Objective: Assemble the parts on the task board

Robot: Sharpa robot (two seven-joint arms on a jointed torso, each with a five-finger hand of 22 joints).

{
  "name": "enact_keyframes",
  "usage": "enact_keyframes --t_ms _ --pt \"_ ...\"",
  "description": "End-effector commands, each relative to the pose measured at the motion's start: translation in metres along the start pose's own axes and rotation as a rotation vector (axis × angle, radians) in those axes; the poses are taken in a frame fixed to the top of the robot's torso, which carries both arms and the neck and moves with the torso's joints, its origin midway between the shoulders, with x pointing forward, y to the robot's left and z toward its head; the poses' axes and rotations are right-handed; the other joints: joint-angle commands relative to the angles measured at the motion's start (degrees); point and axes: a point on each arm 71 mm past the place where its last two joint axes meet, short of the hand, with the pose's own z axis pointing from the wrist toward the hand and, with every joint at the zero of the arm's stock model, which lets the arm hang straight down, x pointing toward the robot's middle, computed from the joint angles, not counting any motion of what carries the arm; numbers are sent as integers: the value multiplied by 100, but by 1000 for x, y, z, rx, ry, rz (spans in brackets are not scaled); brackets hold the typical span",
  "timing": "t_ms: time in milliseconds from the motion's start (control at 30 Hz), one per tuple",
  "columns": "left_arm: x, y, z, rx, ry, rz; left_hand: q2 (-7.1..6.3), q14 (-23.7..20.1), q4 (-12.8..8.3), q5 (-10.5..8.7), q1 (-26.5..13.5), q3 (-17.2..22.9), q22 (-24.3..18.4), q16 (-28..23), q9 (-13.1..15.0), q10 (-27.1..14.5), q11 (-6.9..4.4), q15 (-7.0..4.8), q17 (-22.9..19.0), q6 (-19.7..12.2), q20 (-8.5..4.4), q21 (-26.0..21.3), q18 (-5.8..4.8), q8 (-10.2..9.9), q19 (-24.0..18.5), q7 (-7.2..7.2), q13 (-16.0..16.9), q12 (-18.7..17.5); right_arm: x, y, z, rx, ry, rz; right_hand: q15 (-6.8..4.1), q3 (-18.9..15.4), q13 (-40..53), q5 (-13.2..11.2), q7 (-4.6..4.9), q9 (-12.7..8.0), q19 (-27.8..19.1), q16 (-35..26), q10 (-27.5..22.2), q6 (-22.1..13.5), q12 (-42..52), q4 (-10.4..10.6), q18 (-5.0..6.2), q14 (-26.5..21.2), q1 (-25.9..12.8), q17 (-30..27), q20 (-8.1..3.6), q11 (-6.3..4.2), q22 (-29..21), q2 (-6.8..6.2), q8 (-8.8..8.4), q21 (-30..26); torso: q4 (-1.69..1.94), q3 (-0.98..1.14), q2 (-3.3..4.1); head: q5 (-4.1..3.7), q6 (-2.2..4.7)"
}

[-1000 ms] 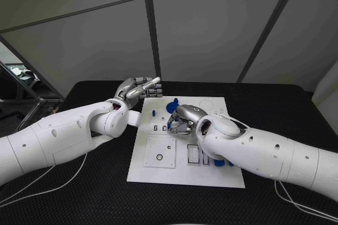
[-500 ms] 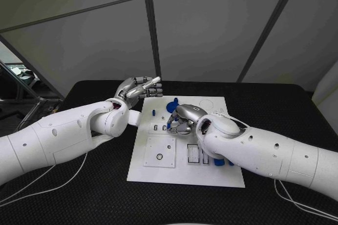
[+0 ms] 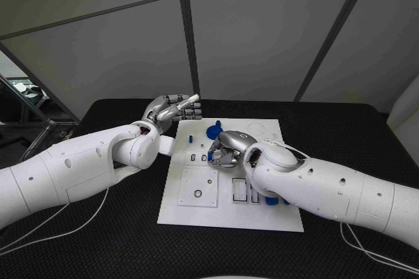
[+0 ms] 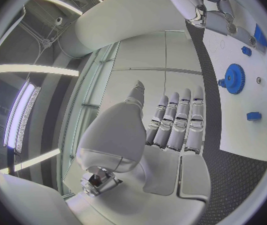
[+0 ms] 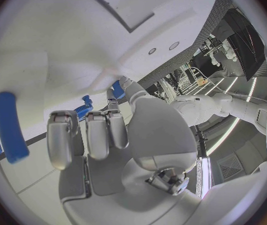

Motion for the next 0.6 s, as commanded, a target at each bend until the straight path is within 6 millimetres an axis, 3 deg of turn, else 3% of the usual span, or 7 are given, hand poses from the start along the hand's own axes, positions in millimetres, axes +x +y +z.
enact_keyframes --t_ms 33,600 --pt "2 -1 1 5 13 -6 50 -34 -39 -6 -8 -3 -11 -38 -7 54 5 -9 0 17 5 -15 -33 -33 -10 273 -6 -36 1 0 0 2 14 -13 35 -36 750 15 6 1 364 -34 109 -47 -41 -10 -33 318 0 263 28 58 1062 -57 -4 -36 1 0 1 -7 -3" --pt "1 -1 1 2 15 -7 50 -34 -39 -6 -8 -3 -11 -38 -7 54 5 -9 0 17 5 -15 -33 -33 -10 273 -6 -36 1 0 1 8 0 -10 50 -103 729 -24 15 12 360 -46 96 -102 -61 46 -30 315 -131 245 48 71 1053 -122 9 -43 2 -1 1 -9 -3"
